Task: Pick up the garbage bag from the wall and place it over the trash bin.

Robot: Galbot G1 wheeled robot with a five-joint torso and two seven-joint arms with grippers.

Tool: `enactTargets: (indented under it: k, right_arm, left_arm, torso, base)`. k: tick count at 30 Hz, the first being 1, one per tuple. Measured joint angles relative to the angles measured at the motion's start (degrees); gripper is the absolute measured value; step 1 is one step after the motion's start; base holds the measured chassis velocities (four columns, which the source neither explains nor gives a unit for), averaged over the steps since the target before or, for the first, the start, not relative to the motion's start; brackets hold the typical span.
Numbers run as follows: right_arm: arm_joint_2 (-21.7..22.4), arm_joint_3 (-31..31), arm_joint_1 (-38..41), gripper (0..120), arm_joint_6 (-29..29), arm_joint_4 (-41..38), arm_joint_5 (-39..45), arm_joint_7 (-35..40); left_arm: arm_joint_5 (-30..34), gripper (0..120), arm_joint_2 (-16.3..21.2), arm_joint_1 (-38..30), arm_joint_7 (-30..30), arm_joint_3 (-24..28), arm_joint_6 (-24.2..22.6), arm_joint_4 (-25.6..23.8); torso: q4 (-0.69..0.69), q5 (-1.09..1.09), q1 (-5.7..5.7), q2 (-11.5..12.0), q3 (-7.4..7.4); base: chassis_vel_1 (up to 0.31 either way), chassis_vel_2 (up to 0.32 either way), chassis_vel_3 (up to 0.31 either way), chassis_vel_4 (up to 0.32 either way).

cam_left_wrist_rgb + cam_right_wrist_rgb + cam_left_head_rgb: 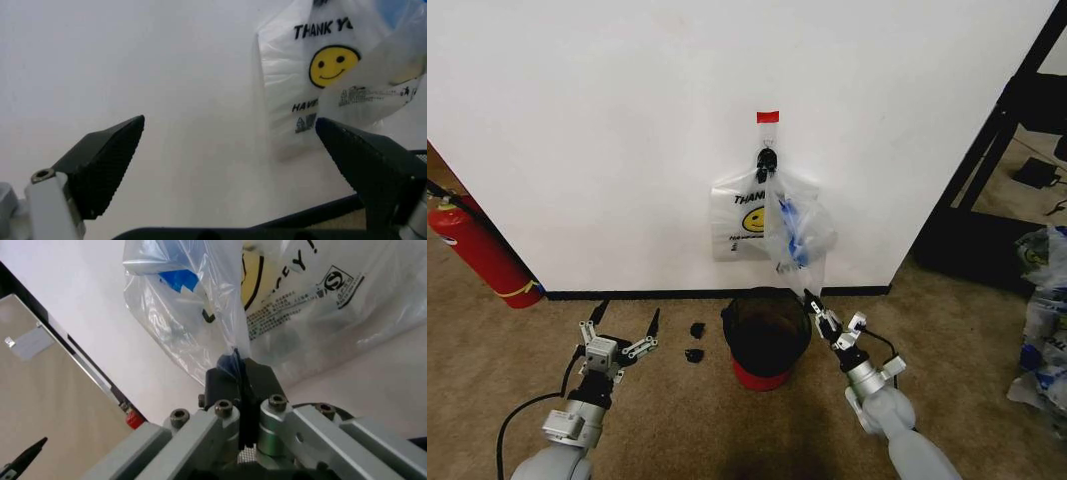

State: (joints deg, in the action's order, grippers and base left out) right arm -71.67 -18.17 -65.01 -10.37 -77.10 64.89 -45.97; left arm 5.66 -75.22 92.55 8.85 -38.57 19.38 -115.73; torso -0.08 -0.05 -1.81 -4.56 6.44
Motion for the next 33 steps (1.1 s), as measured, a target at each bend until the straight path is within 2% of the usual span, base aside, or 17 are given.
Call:
enactTargets:
  k: [8,27,33]
  right_arm:
    - [-0.64,0.11,0.89,0,0.0,0.42,-0.09,-0.29]
    - [-1.8,-1.24,2.28,0,-0.35,8.14,-2.61,-3.39]
    - [-2.47,-0.82,2.65,0,-0.46,7.21,-2.8,-3.16]
  left_arm:
    - [-0.17,100,-0.27,0.04,0.02,0.09,0.14,0.0]
    - [-0.27,100,-0.52,0.0,0.05,0.07,0.39,0.37]
    - [-0.29,100,-0.51,0.02,0.06,0.07,0.41,0.38]
  torso:
    - [0.01,0.0,0.0,0.0,0.0]
    - [0.0,0.01,0.0,0.0,0.01]
    - [0.0,0.01,0.0,0.0,0.01]
  base:
    - [0.0,0.0,0.0,0.0]
    - [0.0,0.0,0.0,0.0]
    - [0.0,0.0,0.0,0.0]
